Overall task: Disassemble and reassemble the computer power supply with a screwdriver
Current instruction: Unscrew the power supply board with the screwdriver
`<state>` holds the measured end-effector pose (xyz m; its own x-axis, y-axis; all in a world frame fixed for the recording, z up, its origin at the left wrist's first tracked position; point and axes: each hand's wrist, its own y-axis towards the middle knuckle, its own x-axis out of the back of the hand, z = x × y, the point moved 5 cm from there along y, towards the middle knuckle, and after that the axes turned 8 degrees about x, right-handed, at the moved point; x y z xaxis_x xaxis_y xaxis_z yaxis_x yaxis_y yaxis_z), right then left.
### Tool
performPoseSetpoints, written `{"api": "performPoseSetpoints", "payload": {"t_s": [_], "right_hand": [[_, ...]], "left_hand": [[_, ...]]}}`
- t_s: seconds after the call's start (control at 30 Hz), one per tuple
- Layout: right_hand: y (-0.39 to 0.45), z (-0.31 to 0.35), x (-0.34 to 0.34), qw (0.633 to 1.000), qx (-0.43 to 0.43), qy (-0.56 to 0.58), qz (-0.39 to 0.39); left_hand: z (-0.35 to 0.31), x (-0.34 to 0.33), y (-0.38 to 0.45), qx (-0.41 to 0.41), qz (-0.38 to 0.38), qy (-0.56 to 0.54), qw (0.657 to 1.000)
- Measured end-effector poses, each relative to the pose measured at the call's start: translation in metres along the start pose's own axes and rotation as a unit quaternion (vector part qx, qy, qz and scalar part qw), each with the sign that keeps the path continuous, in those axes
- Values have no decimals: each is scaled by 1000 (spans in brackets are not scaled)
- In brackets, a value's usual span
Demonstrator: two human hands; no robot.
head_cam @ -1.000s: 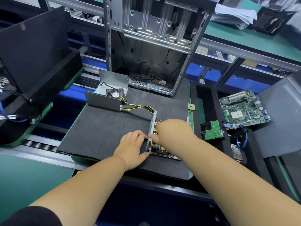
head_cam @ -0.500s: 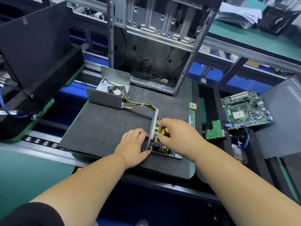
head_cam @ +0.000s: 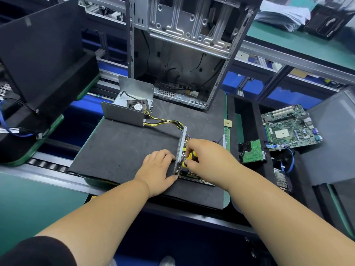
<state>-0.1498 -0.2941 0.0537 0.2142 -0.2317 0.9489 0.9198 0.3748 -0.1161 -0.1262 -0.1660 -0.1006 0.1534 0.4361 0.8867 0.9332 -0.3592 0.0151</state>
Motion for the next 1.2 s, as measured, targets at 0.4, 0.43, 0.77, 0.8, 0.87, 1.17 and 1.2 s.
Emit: {"api": "performPoseSetpoints", "payload": {"t_s": [0.4, 0.43, 0.77, 0.8, 0.87, 1.17, 1.2], "right_hand": [[1, 5, 3, 1000, 2, -2, 22], [1, 5, 2, 1000, 1, -4, 23], [14, 0, -2, 994, 7, -98, 47], [17, 0, -2, 991, 7, -119, 53], [22, 1, -2, 985, 6, -161, 59], [21, 6, 5, 991, 28, -77, 102], [22, 6, 6, 989, 32, -85, 113]], "left_hand": [[2, -3, 0, 4, -5, 5, 1000], [2, -3, 0, 4, -5, 5, 1000], [2, -3, 0, 2, -5, 10, 1000], [2, -3, 0, 2, -5, 12, 1000], [2, -4, 0, 3, -3, 16, 1000], [2, -4, 1, 3, 0, 9, 1000], [2, -4, 1, 2, 0, 7, 1000]]}}
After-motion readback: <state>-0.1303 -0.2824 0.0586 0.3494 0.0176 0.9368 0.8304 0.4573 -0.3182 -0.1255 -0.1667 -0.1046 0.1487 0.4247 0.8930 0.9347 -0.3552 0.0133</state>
